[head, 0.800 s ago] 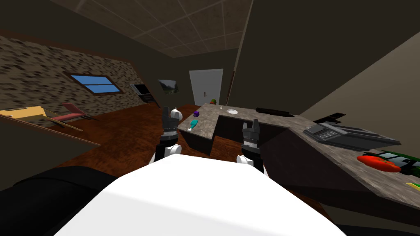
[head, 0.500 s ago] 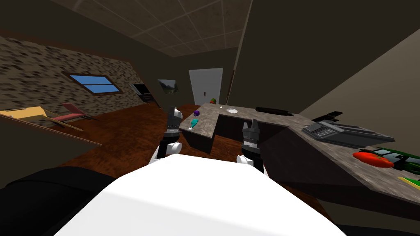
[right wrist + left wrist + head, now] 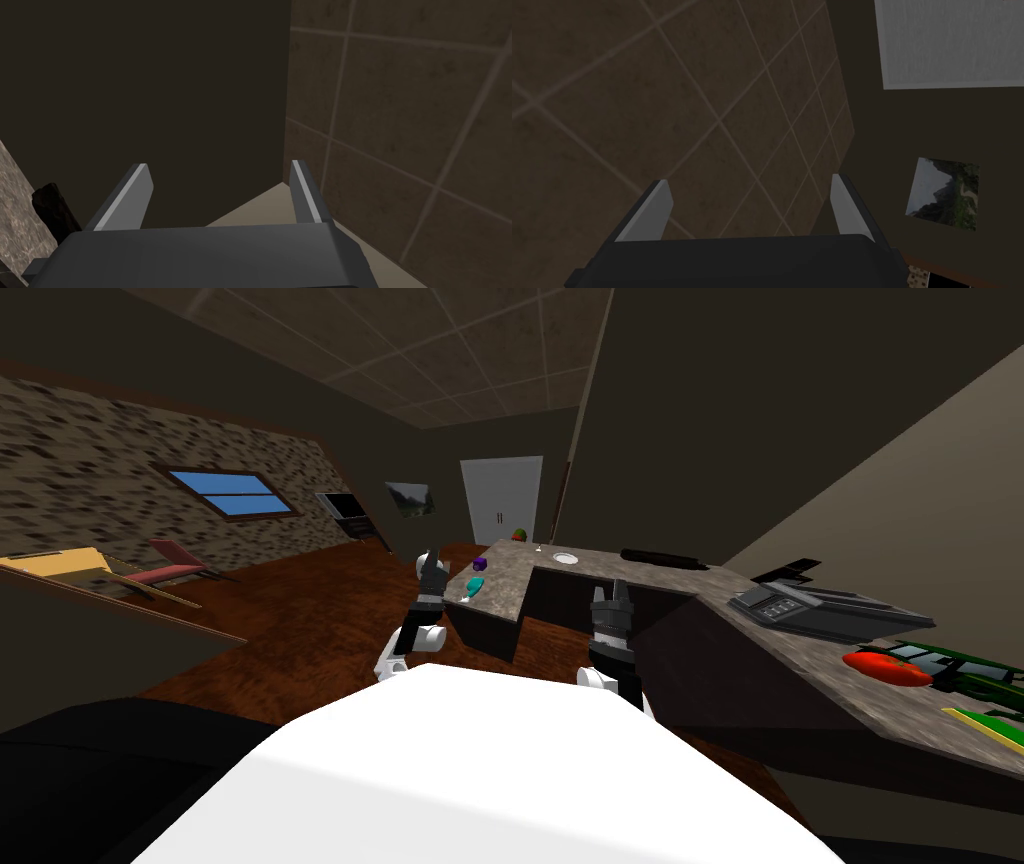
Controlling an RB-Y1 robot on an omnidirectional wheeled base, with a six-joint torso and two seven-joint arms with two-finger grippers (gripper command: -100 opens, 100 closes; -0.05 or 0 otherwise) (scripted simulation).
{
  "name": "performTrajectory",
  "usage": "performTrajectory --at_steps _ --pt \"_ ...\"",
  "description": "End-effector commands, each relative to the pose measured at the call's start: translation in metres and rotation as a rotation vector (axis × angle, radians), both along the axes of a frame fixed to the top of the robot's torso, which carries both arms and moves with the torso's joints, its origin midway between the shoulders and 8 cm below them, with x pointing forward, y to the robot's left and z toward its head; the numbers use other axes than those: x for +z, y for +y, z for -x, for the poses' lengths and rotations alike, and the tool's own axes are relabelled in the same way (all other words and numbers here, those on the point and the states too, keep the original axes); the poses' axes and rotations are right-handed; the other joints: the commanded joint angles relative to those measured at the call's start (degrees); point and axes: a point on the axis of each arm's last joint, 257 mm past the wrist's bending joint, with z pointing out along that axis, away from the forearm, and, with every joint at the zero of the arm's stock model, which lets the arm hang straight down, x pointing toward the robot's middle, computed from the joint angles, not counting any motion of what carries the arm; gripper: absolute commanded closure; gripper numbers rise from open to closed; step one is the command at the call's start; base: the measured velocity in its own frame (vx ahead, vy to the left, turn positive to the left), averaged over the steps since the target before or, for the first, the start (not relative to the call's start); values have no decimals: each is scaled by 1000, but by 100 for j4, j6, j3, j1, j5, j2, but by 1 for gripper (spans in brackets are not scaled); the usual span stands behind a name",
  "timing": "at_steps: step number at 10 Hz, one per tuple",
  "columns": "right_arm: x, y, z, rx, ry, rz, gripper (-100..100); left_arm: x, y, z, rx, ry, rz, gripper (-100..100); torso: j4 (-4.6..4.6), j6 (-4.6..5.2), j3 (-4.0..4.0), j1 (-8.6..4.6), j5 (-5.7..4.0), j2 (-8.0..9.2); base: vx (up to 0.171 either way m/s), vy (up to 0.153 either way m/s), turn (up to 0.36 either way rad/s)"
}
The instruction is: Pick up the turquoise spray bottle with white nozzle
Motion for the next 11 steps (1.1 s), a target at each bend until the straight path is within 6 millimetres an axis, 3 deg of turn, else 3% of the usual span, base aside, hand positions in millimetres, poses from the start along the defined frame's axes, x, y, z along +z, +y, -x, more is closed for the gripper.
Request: performTrajectory --at_steps 1,2,8,10,11 --pt "0 0 0 0 0 0 0 -6 5 -18 -2 38 5 -100 0 0 0 0 0 0 -21 0 -8" --pt "0 0 0 0 0 0 0 -4 4 -20 -5 36 6 -100 0 1 -1 0 0 0 -18 -1 -7" --pt "0 0 0 0 0 0 0 -33 28 -90 11 188 66 -100 0 0 -1 -2 0 -1 -23 -7 -8" --pt "0 0 0 0 0 0 0 -25 25 -98 4 184 70 -100 -1 0 -1 -2 0 -2 -10 -3 0" --pt "0 0 0 0 0 0 0 -37 35 -113 17 232 97 -100 -1 -1 -2 -1 0 -4 -12 -4 -3"
